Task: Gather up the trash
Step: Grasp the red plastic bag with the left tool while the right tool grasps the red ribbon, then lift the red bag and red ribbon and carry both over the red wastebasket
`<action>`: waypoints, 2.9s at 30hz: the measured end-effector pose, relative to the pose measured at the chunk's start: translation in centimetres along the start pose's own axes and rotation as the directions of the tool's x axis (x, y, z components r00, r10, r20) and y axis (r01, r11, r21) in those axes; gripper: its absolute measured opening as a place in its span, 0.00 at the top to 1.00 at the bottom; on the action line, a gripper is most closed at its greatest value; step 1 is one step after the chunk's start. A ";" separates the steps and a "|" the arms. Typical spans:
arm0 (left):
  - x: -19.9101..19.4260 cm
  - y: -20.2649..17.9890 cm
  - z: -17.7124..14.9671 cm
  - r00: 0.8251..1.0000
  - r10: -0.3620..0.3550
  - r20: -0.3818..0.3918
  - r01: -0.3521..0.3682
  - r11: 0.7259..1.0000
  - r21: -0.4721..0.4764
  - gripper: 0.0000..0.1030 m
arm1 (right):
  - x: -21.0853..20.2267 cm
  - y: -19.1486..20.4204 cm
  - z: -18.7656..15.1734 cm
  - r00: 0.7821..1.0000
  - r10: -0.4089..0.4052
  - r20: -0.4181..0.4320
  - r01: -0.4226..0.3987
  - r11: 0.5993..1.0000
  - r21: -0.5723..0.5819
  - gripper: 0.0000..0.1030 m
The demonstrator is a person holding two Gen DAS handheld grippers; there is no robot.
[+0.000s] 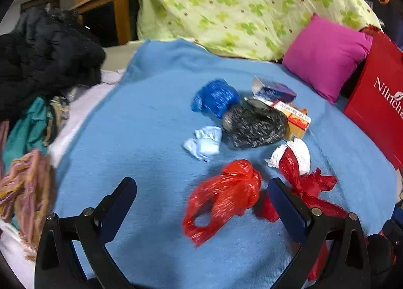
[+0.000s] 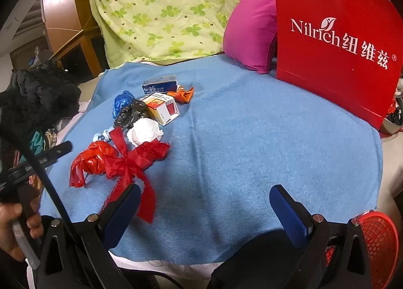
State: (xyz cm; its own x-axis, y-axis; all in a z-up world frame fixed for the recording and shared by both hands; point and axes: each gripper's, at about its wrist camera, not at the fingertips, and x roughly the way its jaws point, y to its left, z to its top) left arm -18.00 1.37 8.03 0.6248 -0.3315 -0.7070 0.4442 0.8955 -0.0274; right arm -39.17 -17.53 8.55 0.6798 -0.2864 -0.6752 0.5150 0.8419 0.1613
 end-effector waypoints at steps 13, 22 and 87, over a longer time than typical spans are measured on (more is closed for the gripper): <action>5.7 -0.3 0.0 0.975 -0.177 -0.132 0.174 0.984 -0.032 0.60 | 1.4 0.1 0.4 0.999 -0.030 -0.031 0.029 0.999 -0.019 0.00; 3.1 3.5 -0.3 0.989 -0.144 -0.024 0.140 0.984 -0.107 0.64 | 4.1 5.0 2.2 0.999 -0.007 -0.052 0.001 0.993 -0.118 0.00; -0.9 -4.5 0.5 0.982 -0.188 0.007 0.188 0.982 0.003 0.58 | -4.4 -12.2 2.7 0.990 0.024 0.142 -0.072 0.934 0.349 0.62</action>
State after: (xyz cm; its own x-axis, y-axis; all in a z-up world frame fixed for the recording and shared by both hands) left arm -20.21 -2.52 9.15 0.5349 -0.4957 -0.6842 0.5554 0.8166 -0.1574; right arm -47.04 -27.77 11.49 0.7589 -0.3283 -0.5624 0.6141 0.6479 0.4506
